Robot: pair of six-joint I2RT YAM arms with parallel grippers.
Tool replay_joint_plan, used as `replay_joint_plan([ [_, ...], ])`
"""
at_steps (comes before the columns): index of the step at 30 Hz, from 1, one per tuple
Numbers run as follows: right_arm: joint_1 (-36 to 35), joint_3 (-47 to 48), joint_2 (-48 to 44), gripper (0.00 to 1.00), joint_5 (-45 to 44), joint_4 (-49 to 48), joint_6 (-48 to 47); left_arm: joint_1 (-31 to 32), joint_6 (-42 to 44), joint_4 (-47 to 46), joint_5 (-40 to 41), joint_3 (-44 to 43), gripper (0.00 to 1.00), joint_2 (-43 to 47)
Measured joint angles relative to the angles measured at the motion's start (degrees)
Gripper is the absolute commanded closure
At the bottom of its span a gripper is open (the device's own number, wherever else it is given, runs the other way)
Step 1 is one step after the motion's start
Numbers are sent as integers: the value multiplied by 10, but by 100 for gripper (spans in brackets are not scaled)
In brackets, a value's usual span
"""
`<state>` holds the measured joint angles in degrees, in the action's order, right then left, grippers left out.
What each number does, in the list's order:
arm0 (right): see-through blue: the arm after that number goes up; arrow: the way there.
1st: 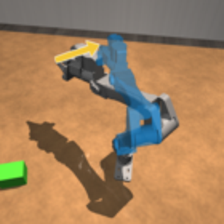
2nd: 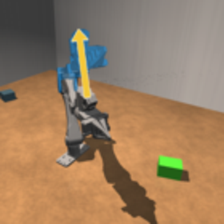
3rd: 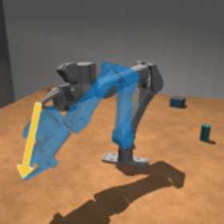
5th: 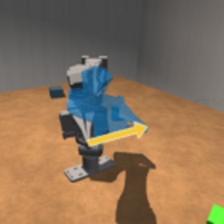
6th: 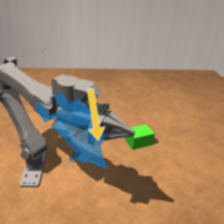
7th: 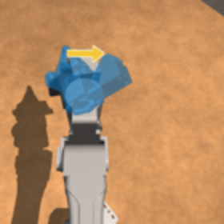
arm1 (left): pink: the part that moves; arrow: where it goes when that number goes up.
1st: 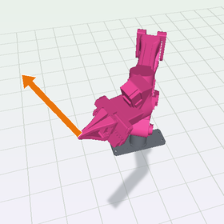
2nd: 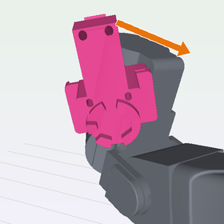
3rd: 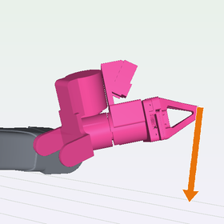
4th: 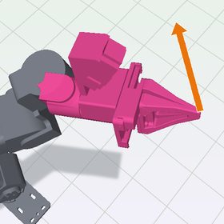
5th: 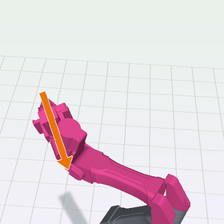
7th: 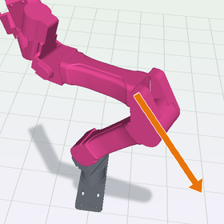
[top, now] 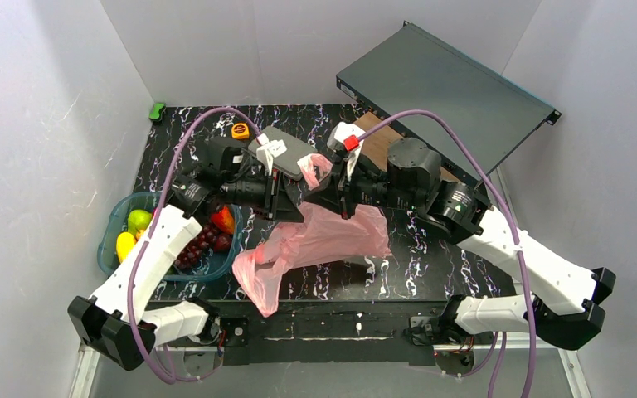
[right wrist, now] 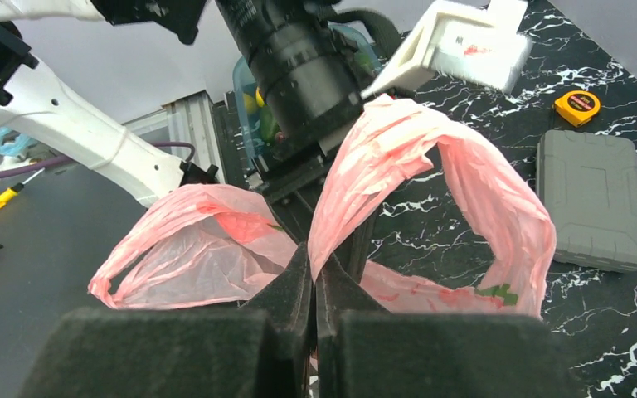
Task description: Place the fake fruits into the plastic bag and tie a complex knot
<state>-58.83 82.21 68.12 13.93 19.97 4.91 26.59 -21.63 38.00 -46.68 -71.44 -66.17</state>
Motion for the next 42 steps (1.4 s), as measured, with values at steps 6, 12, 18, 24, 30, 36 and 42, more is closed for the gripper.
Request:
replay_joint_plan([
  [6,0,-4,-10,99,4,1,14,15,40,40,115,28,36,1],
  [12,21,-26,-57,99,9,37,26,7,124,94,290,68,19,-26],
  [18,114,-60,-125,99,5,119,23,-16,212,98,337,149,2,-59],
  [24,224,-122,-176,96,4,219,2,-50,315,94,322,169,3,-91],
  [30,243,-142,-146,15,8,276,-29,-21,391,89,285,161,25,-70],
  [36,243,-114,-112,2,-23,286,-79,44,421,87,262,111,80,5],
  [42,243,-48,-90,2,-43,265,-116,84,427,86,256,90,91,25],
])
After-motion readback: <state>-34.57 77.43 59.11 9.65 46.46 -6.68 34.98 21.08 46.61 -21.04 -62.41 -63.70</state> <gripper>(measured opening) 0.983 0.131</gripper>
